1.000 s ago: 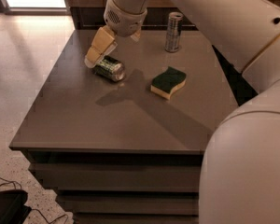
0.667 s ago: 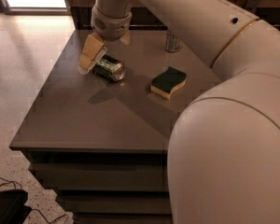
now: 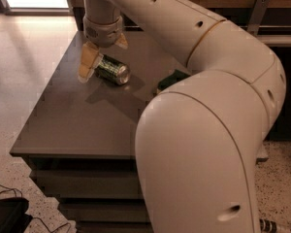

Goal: Place green can upright

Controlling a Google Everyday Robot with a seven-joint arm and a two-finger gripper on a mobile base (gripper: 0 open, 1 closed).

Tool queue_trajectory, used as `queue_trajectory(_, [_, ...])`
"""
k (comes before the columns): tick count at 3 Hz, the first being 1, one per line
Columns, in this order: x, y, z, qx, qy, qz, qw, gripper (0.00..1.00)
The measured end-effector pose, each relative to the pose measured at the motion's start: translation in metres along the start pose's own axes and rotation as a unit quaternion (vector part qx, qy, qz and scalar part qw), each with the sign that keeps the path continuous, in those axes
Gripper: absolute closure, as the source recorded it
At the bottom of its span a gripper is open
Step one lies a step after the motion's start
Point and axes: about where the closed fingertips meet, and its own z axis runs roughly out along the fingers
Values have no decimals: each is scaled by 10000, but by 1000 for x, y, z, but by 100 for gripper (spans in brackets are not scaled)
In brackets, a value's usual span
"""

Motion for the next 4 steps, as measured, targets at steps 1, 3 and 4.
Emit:
queue_trajectory(1, [-6, -12, 14, 127, 189, 267, 9994, 0])
queue_trajectory(3, [-8, -38, 24, 261, 219, 990, 9945, 41])
queue_trajectory(4, [-12, -40, 27, 275, 152, 996, 9945, 65])
